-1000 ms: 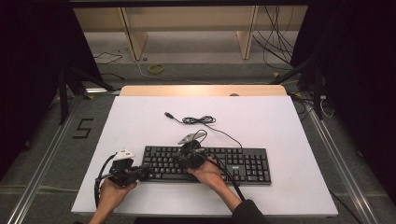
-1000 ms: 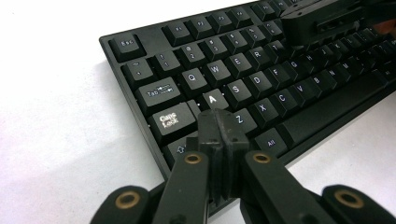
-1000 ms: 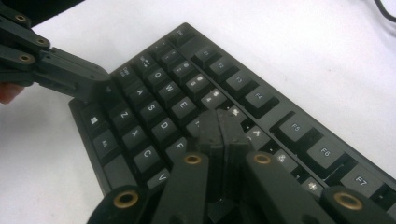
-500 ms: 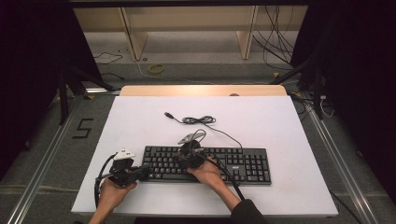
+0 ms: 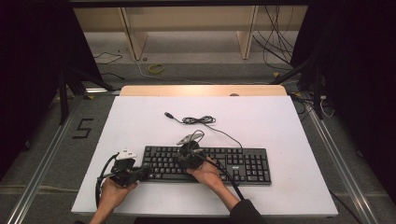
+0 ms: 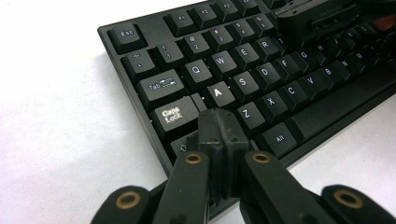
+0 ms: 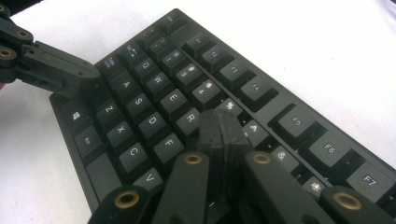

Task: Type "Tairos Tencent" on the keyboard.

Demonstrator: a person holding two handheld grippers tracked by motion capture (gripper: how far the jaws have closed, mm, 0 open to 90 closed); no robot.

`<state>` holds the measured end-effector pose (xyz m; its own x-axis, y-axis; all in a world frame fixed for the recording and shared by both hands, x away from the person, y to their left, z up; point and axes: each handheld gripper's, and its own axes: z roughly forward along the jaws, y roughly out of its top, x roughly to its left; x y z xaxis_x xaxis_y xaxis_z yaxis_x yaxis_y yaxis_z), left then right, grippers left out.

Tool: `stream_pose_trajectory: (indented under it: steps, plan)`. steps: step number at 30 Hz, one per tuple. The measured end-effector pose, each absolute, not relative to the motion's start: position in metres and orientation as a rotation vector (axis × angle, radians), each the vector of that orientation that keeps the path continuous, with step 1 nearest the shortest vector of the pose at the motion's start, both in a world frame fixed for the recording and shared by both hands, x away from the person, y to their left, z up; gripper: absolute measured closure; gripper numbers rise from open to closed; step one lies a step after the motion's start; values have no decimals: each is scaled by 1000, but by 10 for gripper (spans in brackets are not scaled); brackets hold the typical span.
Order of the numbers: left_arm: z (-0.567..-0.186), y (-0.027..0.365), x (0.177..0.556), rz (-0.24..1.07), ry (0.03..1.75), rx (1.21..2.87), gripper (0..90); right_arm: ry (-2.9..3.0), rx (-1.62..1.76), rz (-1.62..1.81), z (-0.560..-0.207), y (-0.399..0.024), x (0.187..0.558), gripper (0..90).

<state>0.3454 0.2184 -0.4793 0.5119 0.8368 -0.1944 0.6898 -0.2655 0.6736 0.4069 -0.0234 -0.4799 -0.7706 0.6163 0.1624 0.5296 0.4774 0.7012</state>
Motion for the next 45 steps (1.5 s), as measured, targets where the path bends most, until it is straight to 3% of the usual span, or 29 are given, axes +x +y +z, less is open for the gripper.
stream_pose_trajectory:
  steps: [12, 18, 28, 36, 45]
  plan:
    - [-476, 220, 345, 257, 1242, 1997, 892, 2588, 1064, 1240, -475, -29, 406, 880]
    - [-471, 221, 343, 267, 1217, 1956, 845, 2565, 1050, 1276, -466, -35, 403, 849]
    - [-467, 220, 344, 260, 1208, 1924, 701, 2563, 1048, 1317, -463, -42, 400, 770]
    - [-464, 221, 345, 244, 1214, 1892, 537, 2548, 1033, 1357, -457, -50, 396, 708]
    - [-462, 217, 347, 237, 1210, 1882, 437, 2557, 1021, 1385, -454, -53, 392, 612]
